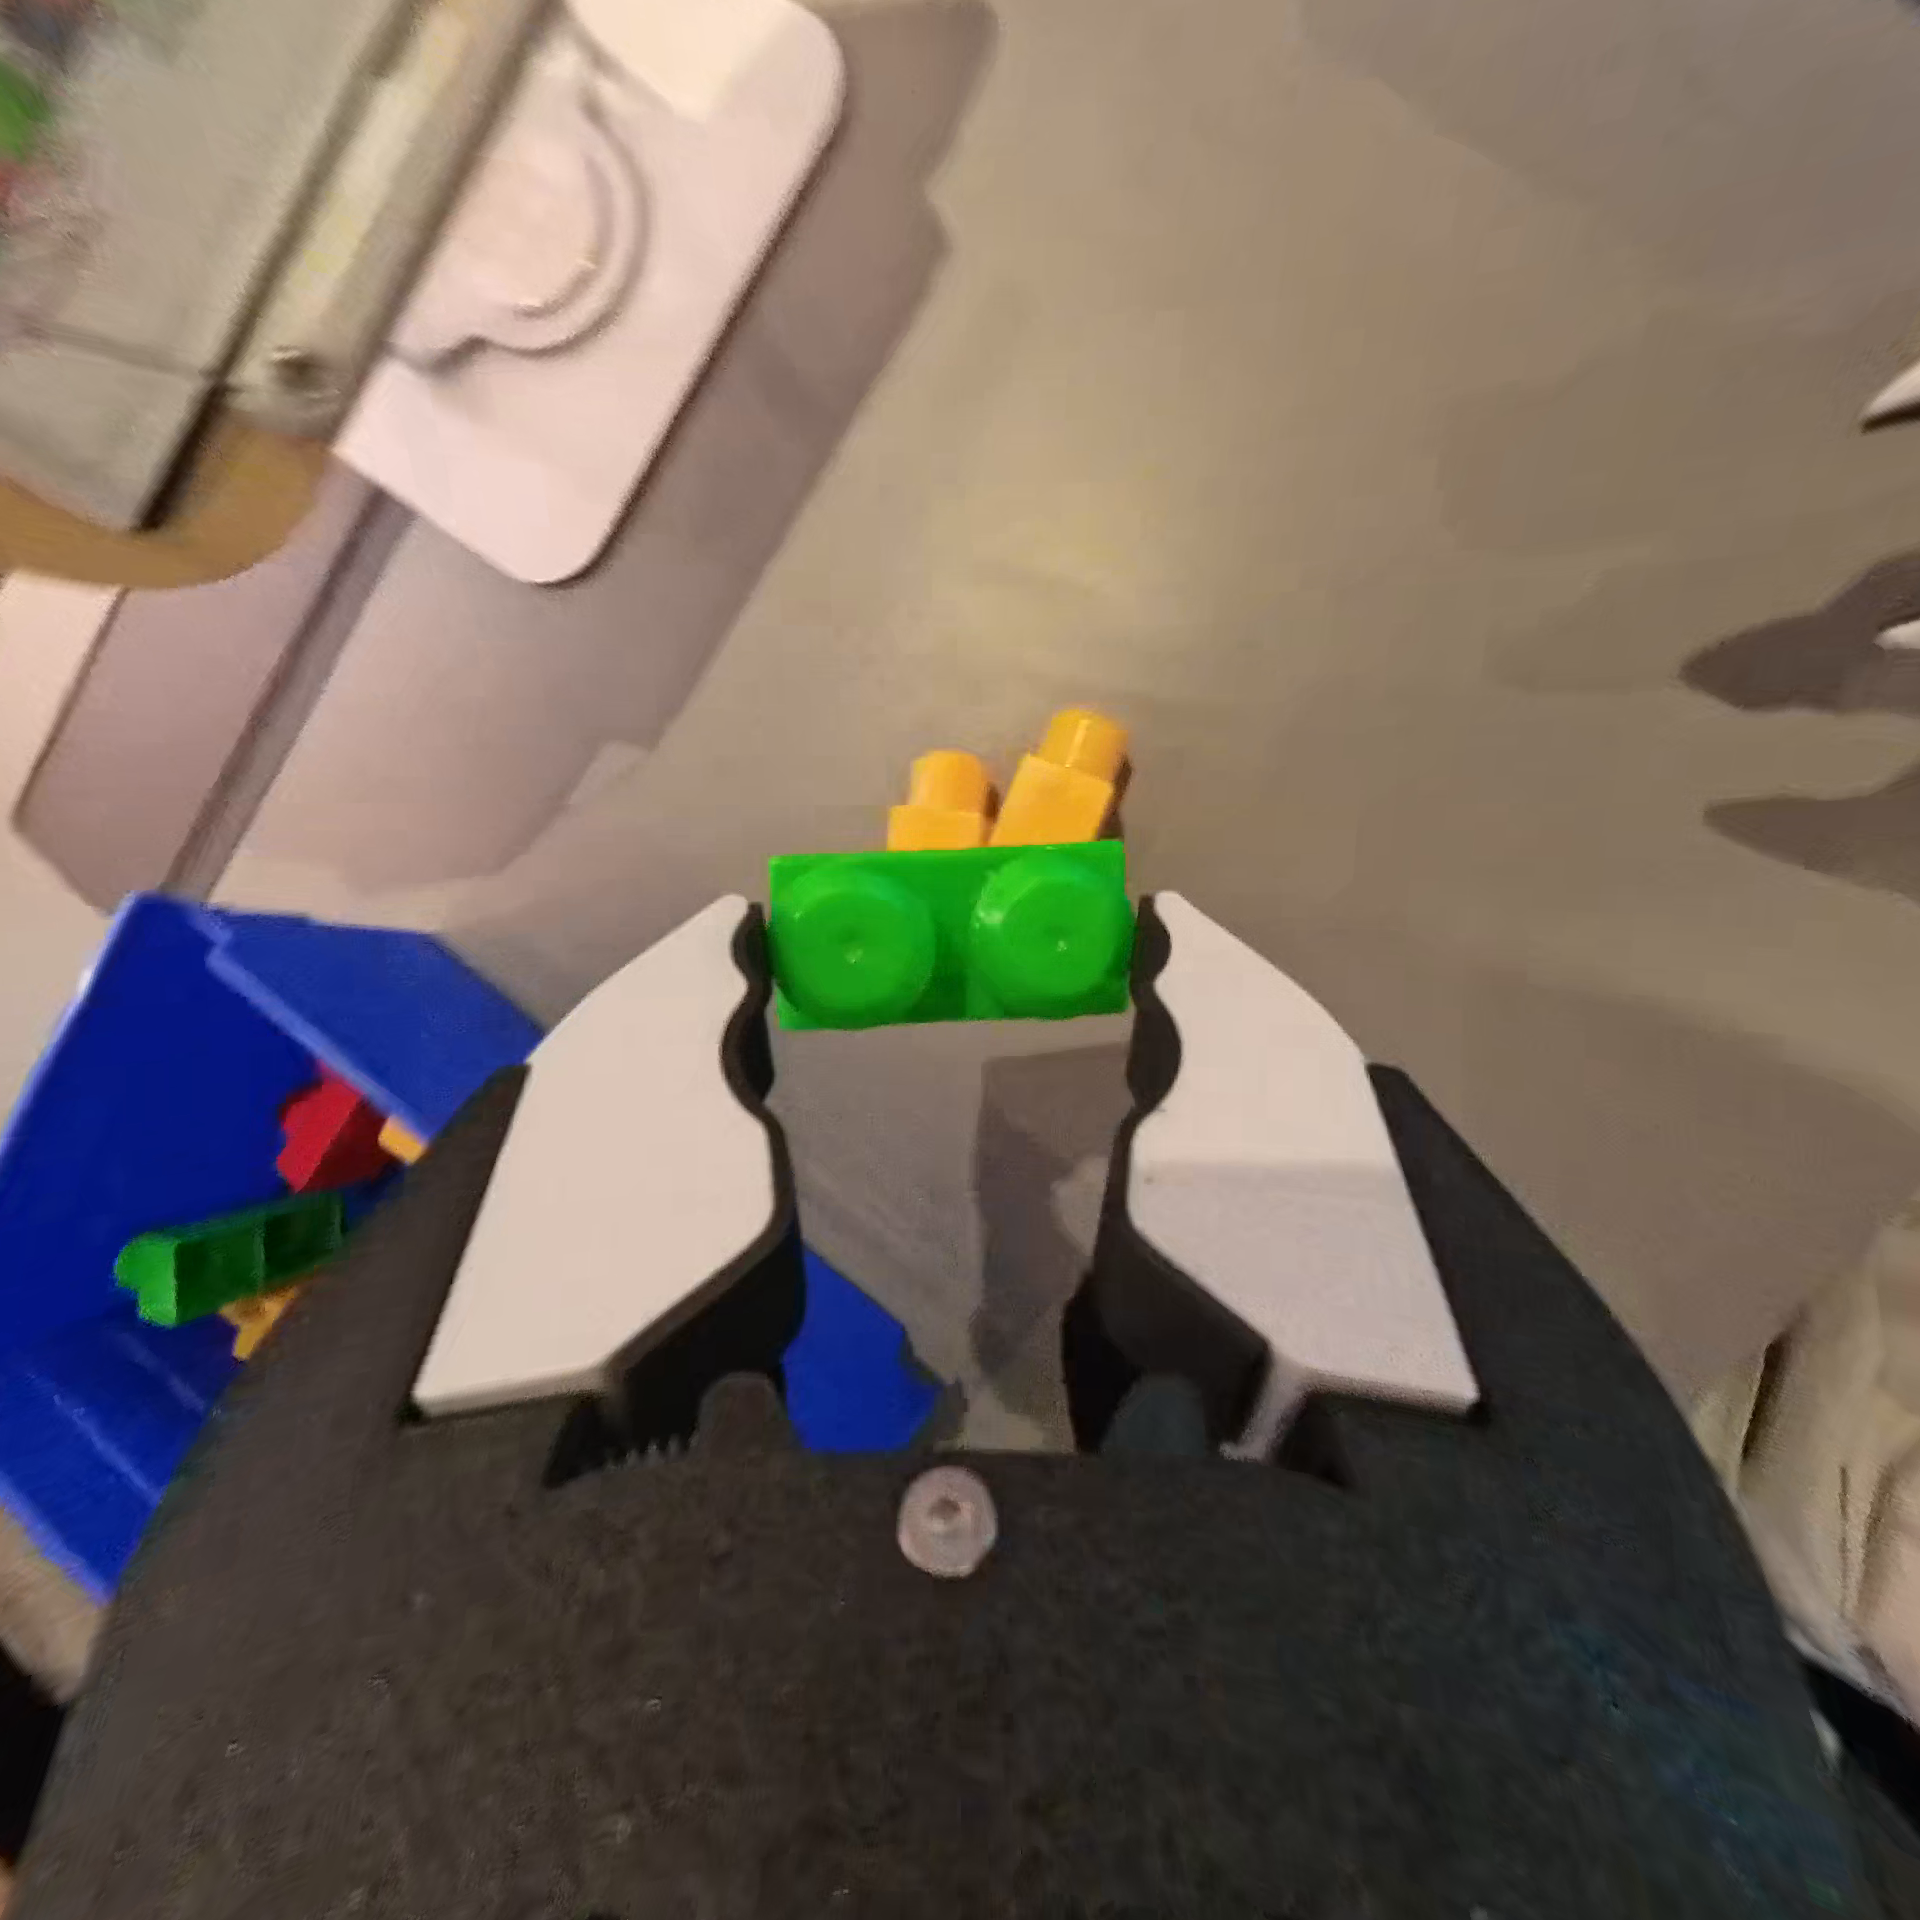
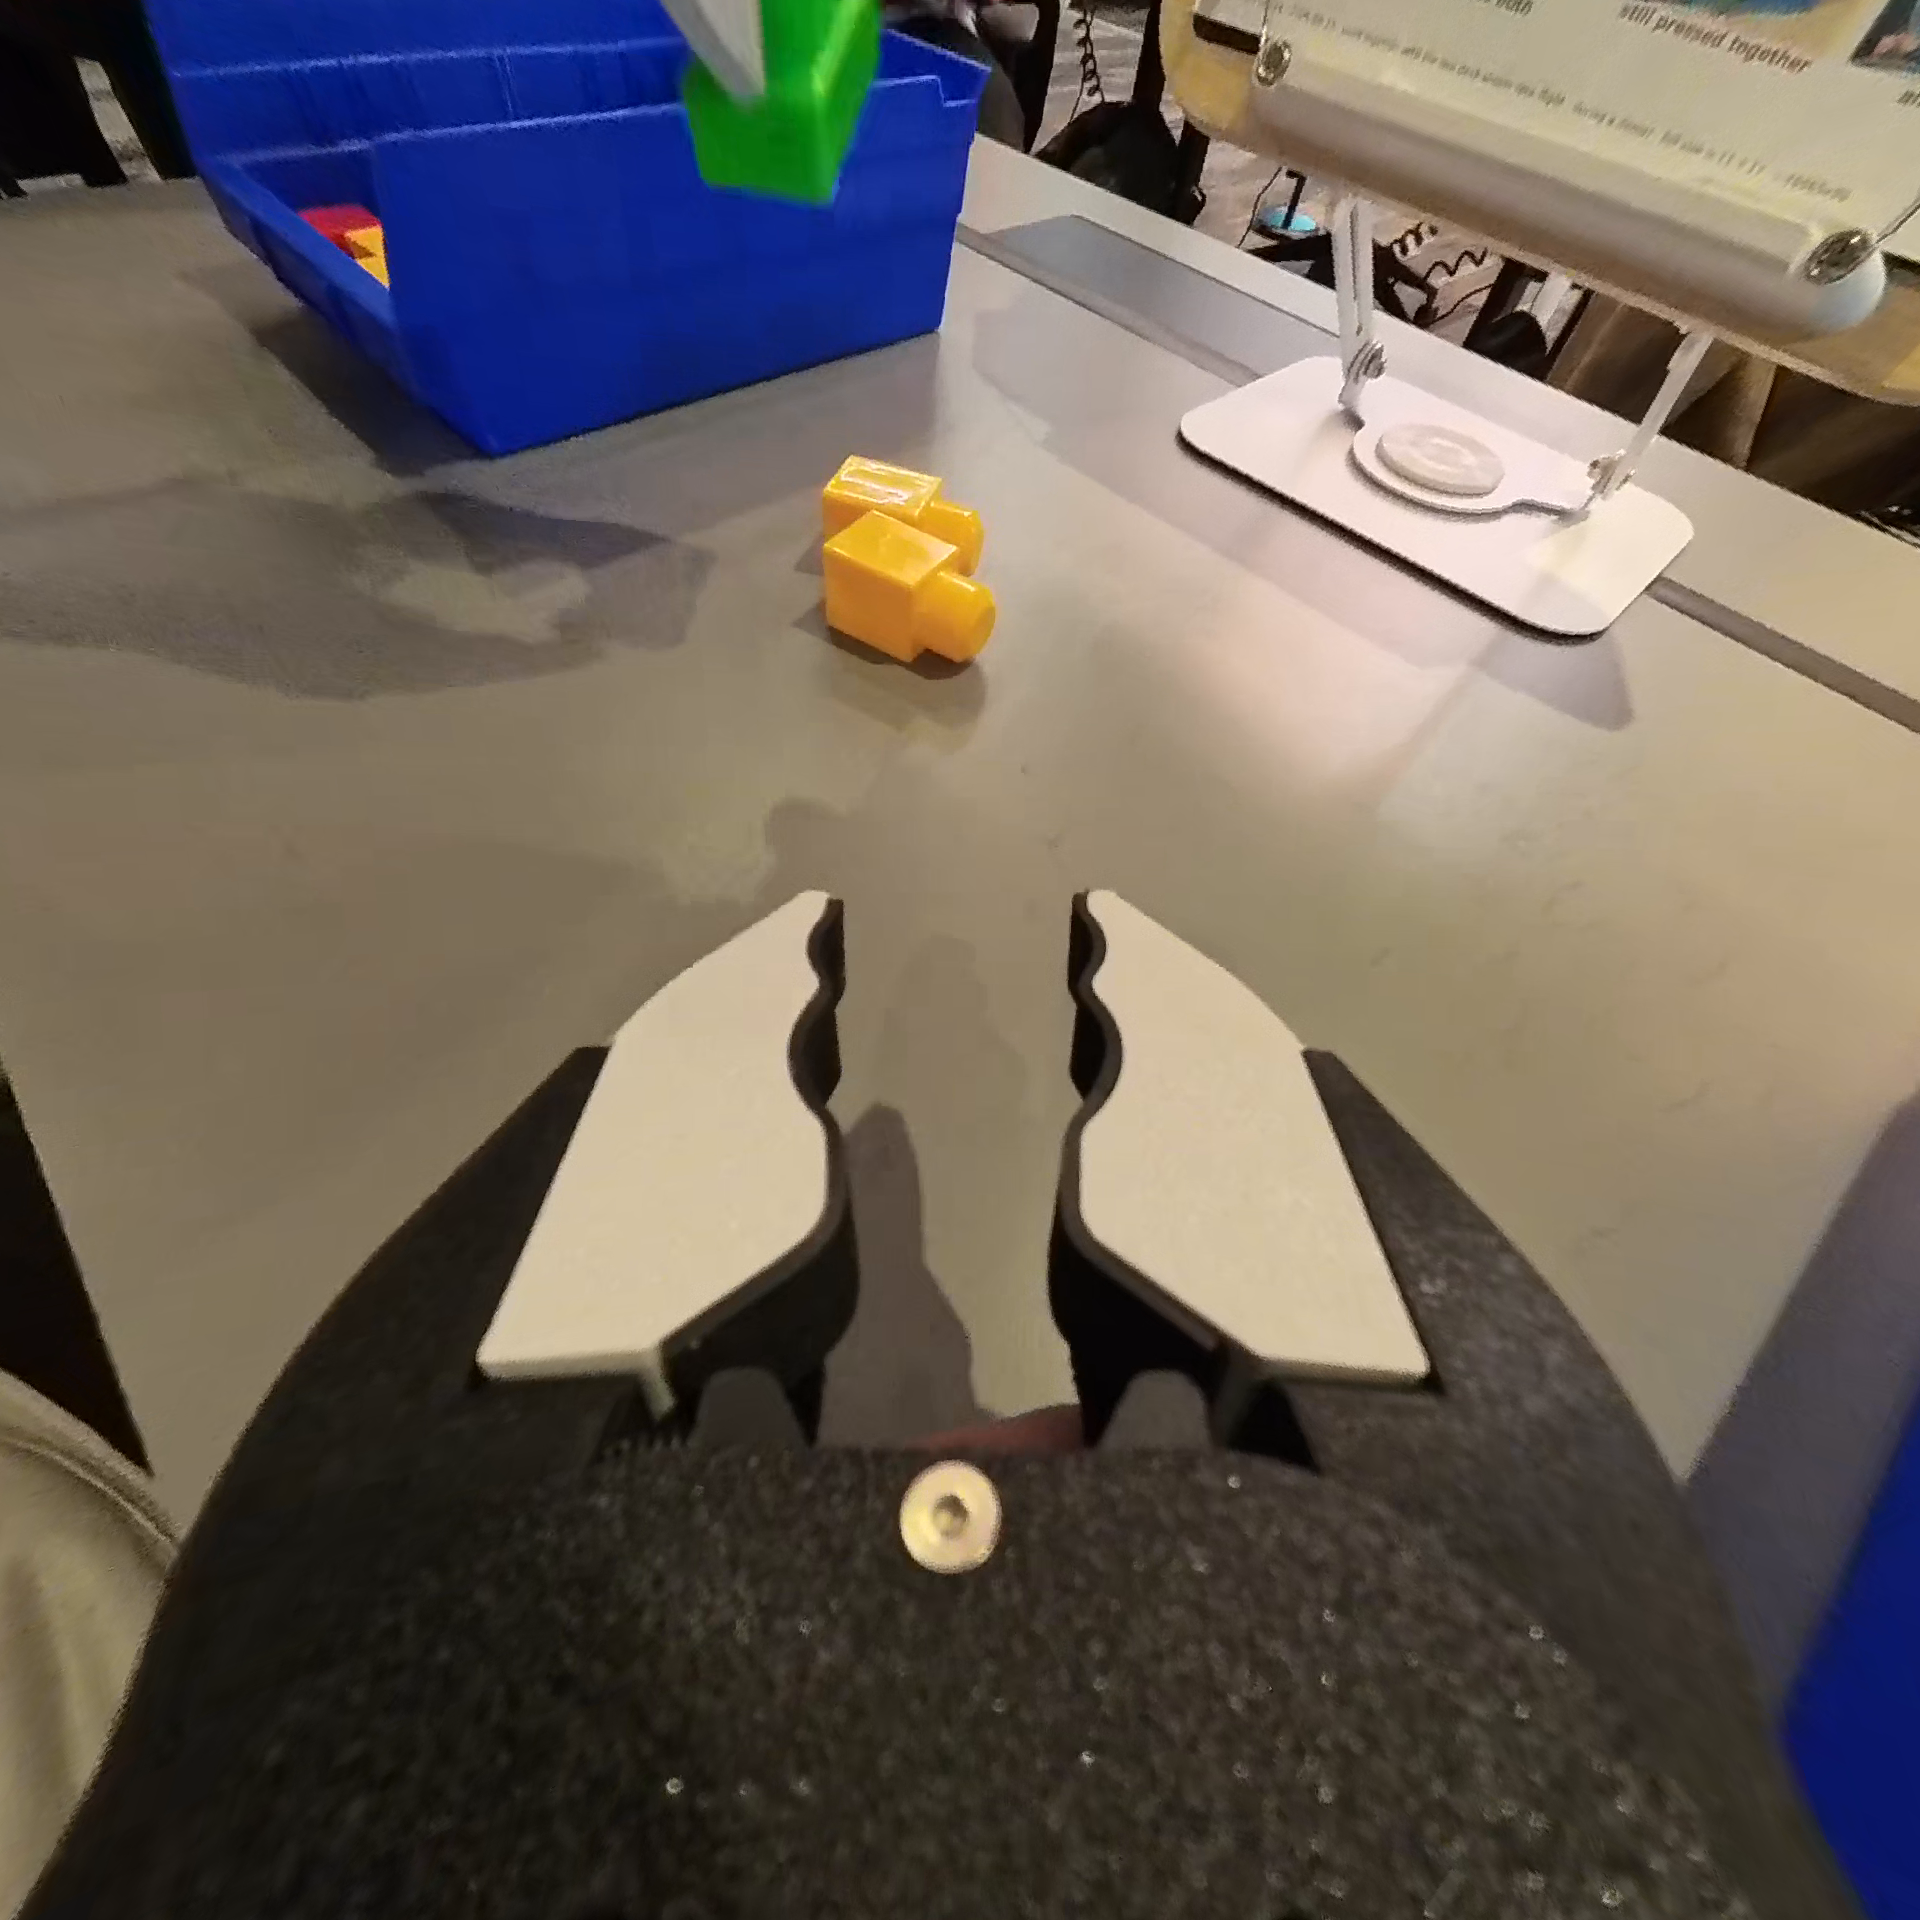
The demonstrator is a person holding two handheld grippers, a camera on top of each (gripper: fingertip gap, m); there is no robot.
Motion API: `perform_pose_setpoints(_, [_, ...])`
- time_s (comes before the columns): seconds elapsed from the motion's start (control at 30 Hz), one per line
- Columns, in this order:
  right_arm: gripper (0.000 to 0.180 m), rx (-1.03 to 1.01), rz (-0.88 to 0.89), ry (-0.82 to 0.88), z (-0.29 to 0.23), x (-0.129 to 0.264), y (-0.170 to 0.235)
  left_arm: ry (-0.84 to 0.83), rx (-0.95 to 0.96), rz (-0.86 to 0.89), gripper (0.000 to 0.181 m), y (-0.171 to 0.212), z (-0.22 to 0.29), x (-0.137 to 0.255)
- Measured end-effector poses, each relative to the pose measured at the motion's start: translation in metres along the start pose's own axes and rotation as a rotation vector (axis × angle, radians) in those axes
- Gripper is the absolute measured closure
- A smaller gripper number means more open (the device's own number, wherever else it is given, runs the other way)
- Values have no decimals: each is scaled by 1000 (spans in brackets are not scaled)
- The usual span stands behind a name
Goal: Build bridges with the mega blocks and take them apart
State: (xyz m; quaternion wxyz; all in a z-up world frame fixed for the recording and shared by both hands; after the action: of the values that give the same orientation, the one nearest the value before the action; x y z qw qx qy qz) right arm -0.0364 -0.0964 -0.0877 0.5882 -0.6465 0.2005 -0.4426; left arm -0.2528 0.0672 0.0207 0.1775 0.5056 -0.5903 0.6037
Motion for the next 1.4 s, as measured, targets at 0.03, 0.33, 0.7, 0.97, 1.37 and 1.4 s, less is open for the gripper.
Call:
perform_pose_setpoints(0.03, [139,1,-1,-2,0,0,0,15,-27,-38,114,-8,4,-13])
perform_pose_setpoints(0.33, [139,21,-7,-8,-7,0,1,222,-35,-307,114,-69,1,-144])
perform_pose_setpoints(0.7, [139,-10,-14,-2,-1,5,7,244,17,-278,113,-63,4,-190])
perform_pose_setpoints(0.97, [139,-9,-25,-2,1,3,8,273,60,-180,109,-49,8,-184])
perform_pose_setpoints(1.37, [139,-21,-27,32,6,8,6,98,274,325,92,69,30,-60])
perform_pose_setpoints(1.4, [139,-21,-30,32,6,7,6,78,270,295,88,82,37,-59])
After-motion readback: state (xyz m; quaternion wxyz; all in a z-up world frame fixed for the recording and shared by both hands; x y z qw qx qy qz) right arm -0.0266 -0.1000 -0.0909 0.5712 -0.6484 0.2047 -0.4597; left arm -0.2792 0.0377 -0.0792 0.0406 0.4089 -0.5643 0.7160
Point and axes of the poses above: each gripper's, where its closed fingertips meet, x back along the fingers, y out of its underside, z = x × y across the jaws, the point moved 8 cm from there along x, back along the fingers, and after that the axes turned 4 degrees about z, right-handed, at the moved point
